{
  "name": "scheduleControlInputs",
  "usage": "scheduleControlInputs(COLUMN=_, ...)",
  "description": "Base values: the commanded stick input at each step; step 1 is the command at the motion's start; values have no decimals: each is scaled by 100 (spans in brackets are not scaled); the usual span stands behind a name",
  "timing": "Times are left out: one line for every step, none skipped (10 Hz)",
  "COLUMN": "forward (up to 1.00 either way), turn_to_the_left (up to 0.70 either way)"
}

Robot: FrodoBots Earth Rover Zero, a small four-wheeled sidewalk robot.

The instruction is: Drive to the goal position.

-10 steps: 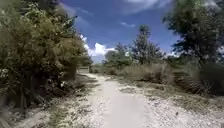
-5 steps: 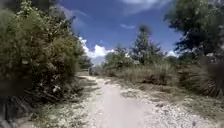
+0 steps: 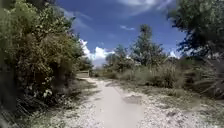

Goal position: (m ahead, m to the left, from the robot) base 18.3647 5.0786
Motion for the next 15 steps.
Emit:
scheduleControlInputs(forward=50, turn_to_the_left=0)
scheduleControlInputs(forward=50, turn_to_the_left=0)
scheduleControlInputs(forward=50, turn_to_the_left=0)
scheduleControlInputs(forward=50, turn_to_the_left=0)
scheduleControlInputs(forward=50, turn_to_the_left=0)
scheduleControlInputs(forward=50, turn_to_the_left=0)
scheduleControlInputs(forward=50, turn_to_the_left=0)
scheduleControlInputs(forward=50, turn_to_the_left=0)
scheduleControlInputs(forward=50, turn_to_the_left=0)
scheduleControlInputs(forward=50, turn_to_the_left=0)
scheduleControlInputs(forward=50, turn_to_the_left=0)
scheduleControlInputs(forward=50, turn_to_the_left=0)
scheduleControlInputs(forward=50, turn_to_the_left=0)
scheduleControlInputs(forward=50, turn_to_the_left=0)
scheduleControlInputs(forward=50, turn_to_the_left=0)
